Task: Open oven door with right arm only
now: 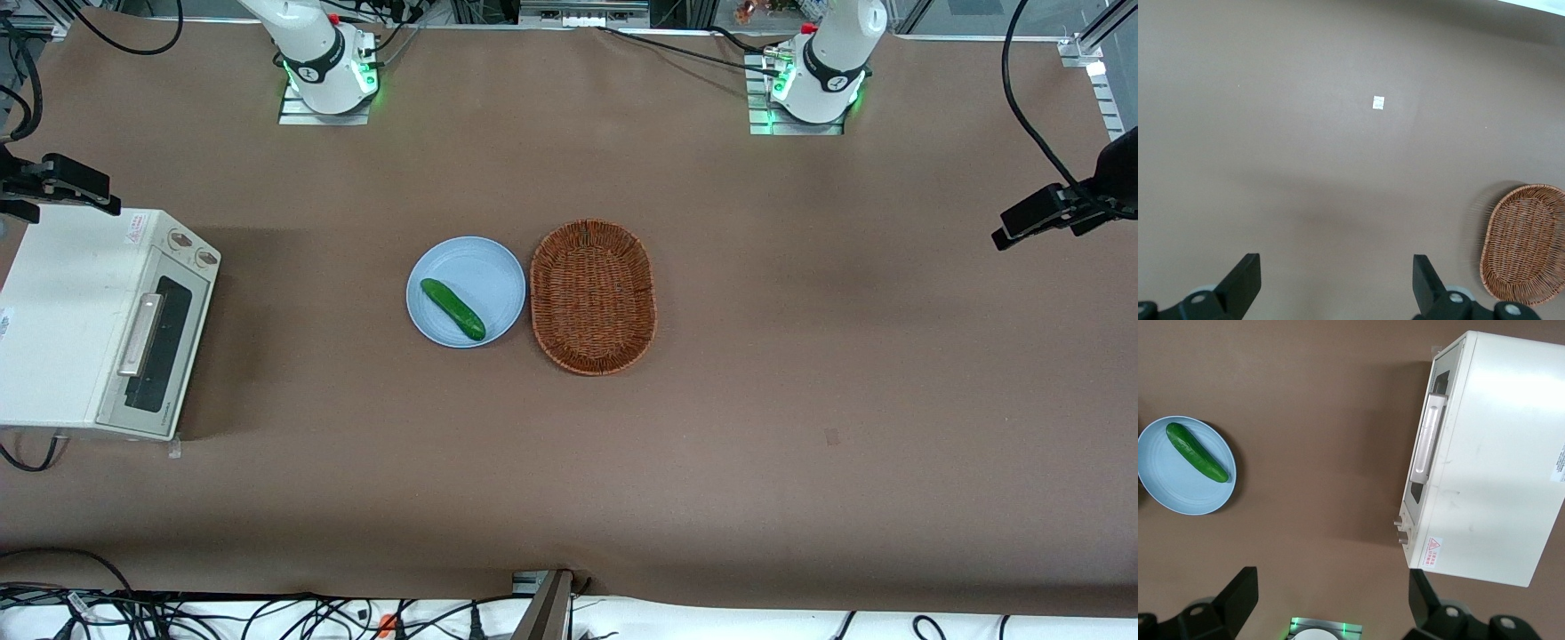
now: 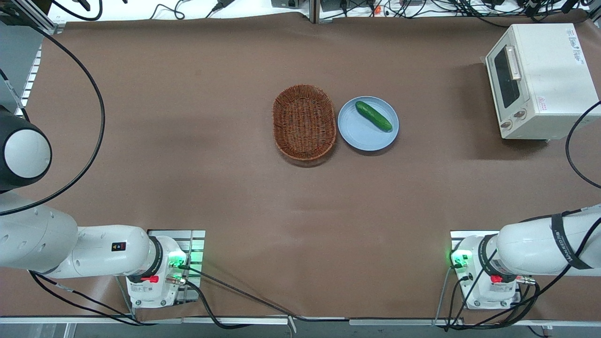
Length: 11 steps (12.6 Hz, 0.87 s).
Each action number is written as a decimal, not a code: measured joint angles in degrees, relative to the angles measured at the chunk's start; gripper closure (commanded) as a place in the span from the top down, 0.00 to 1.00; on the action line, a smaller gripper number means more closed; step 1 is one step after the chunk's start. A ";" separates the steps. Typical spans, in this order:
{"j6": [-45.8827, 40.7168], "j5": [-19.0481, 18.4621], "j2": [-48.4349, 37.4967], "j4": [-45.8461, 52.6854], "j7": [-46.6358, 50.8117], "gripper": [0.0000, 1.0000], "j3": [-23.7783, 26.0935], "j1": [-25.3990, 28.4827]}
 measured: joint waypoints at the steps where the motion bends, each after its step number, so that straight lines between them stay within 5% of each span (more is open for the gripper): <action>1: -0.03 0.00 0.12 -0.13 0.00 1.00 0.01 0.00; 11: -0.53 -0.07 1.78 -0.73 -0.01 1.00 0.27 0.07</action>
